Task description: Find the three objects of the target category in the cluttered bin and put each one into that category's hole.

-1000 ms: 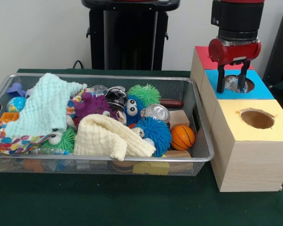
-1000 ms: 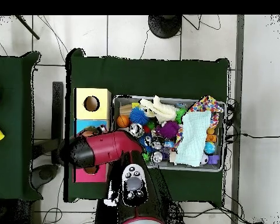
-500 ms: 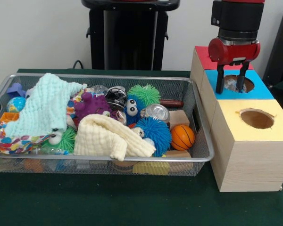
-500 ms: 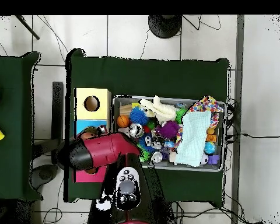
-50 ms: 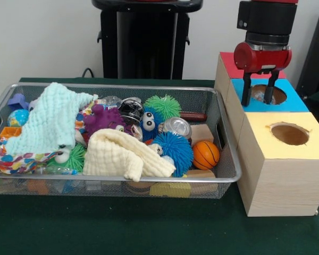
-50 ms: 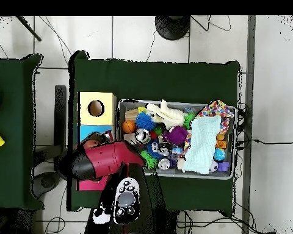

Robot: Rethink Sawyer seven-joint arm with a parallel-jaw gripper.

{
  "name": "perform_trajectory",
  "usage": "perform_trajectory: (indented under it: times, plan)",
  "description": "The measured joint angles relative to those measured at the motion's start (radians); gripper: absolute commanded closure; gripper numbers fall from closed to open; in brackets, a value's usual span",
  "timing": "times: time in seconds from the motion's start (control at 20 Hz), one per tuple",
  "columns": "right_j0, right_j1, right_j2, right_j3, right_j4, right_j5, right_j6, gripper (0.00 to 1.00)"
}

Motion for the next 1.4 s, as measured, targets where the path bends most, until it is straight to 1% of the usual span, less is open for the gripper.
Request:
perform_trajectory:
  times: [0.7, 1.4]
  plan:
    - [0.014, 0.003, -0.022, -0.003, 0.000, 0.000, 0.000, 0.00]
    - [0.021, 0.001, -0.028, -0.003, 0.000, 0.000, 0.000, 0.00]
